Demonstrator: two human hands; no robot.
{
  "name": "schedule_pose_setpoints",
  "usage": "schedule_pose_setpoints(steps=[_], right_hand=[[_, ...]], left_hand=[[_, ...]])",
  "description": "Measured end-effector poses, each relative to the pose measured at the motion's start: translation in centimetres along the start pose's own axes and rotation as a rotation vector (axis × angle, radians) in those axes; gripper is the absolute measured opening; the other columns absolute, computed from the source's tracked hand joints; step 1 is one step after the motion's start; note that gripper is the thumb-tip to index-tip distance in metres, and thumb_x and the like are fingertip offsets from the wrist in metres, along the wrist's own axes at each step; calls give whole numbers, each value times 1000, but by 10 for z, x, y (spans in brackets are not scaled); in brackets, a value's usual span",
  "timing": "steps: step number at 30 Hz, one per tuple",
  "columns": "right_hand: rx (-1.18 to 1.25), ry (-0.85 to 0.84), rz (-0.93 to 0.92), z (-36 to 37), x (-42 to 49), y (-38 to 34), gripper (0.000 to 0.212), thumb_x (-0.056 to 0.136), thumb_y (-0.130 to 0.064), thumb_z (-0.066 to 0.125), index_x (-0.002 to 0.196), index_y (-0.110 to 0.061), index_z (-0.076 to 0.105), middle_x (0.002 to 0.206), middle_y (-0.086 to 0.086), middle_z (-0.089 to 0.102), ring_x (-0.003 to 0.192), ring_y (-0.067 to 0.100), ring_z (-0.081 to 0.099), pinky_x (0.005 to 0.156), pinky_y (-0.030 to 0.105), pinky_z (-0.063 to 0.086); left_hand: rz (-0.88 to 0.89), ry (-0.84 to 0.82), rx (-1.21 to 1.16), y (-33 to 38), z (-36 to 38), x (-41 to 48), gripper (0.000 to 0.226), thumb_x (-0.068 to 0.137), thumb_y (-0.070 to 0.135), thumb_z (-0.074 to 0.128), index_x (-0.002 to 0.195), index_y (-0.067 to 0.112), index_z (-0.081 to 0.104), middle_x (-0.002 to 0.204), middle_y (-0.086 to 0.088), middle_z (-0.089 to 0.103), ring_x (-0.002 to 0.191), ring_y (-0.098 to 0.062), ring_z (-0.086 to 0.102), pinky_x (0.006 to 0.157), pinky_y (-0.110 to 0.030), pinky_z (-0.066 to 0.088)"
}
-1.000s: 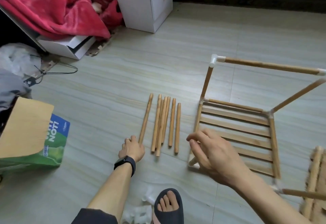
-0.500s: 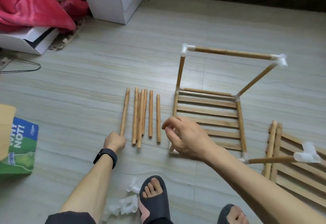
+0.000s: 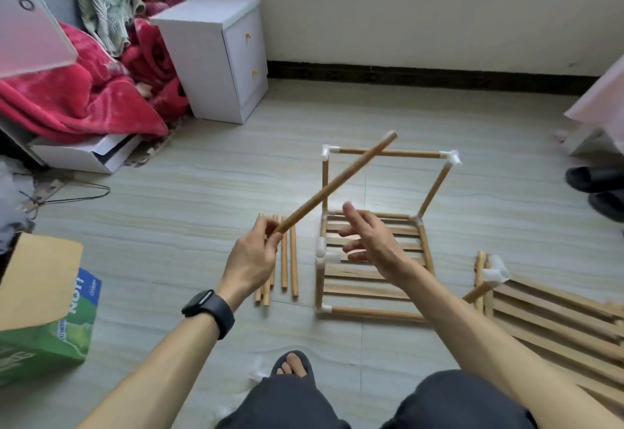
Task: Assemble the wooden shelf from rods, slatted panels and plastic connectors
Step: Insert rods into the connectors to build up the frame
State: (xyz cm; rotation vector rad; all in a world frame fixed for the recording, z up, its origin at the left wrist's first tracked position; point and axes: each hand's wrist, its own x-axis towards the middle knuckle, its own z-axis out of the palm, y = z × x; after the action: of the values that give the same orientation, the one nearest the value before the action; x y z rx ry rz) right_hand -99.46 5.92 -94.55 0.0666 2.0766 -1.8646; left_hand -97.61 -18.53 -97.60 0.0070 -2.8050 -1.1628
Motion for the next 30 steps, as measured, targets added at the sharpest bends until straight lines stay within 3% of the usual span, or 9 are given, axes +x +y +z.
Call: schedule_pose_setpoints(steps=[2,6,8,11,14,17,20,24,30], right_hand=[[284,72,16,-20,-13,1,77,72,-79,68,120,-18,64,89,4,67,58,12,60,52,25,50],[529,232,51,-50,-44,10,42,79,-64,74,82,-22,80,69,2,64,52,12,54,47,24,46],[563,299,56,-60,-60,18,37,82,-58,75,80,-21,81,71,4,66,52,13,57,47,25,48],[640,391,109,-70,-78,35,33,86,-51,73,84,-19,80,72,4,68,52,14,59,47,25,50],[720,431,178,-76,-89,53,32,88,-48,73,70,-22,79,75,4,70,54,14,60,48,26,51],[746,411,223,-76,-94,71,32,89,-45,72,68,-21,79,76,5,70,55,14,61,48,27,51],[773,381,238,-73,-95,80,31,89,-41,71,69,-19,78,77,7,70,56,16,62,47,27,51],[807,329,253,-72,-93,88,32,93,-37,67,71,-18,79,78,8,68,60,18,61,48,26,50],[857,304,326,-59,-84,103,29,90,-38,70,70,-19,78,79,7,70,58,15,62,46,25,48]], left_hand=[[189,-37,100,28,-5,-3,12,105,32,49,117,31,52,85,8,62,67,-13,59,56,-35,53],[476,-47,290,62,2,-5,25,103,39,44,126,33,52,104,10,64,83,-9,53,64,-32,53],[379,-84,177,69,11,-2,30,102,44,47,130,34,52,116,12,62,98,-6,54,78,-31,53],[-15,-162,-89,70,31,9,43,101,48,51,137,24,48,134,1,57,116,-14,55,98,-36,50],[-318,-258,-194,63,51,18,56,102,52,46,145,17,39,144,-9,50,127,-25,52,107,-42,45],[-457,-324,-300,57,73,22,60,104,54,38,149,13,35,143,-11,51,128,-27,51,109,-44,43],[-511,-325,-356,52,94,24,57,106,51,38,145,10,42,130,-10,65,122,-26,58,106,-45,45],[-471,-236,-378,48,104,24,27,105,39,46,112,15,57,104,-3,65,82,-17,73,66,-26,53],[-417,-241,-368,38,105,21,16,104,43,49,99,28,54,97,-3,67,67,-12,72,74,-37,59]])
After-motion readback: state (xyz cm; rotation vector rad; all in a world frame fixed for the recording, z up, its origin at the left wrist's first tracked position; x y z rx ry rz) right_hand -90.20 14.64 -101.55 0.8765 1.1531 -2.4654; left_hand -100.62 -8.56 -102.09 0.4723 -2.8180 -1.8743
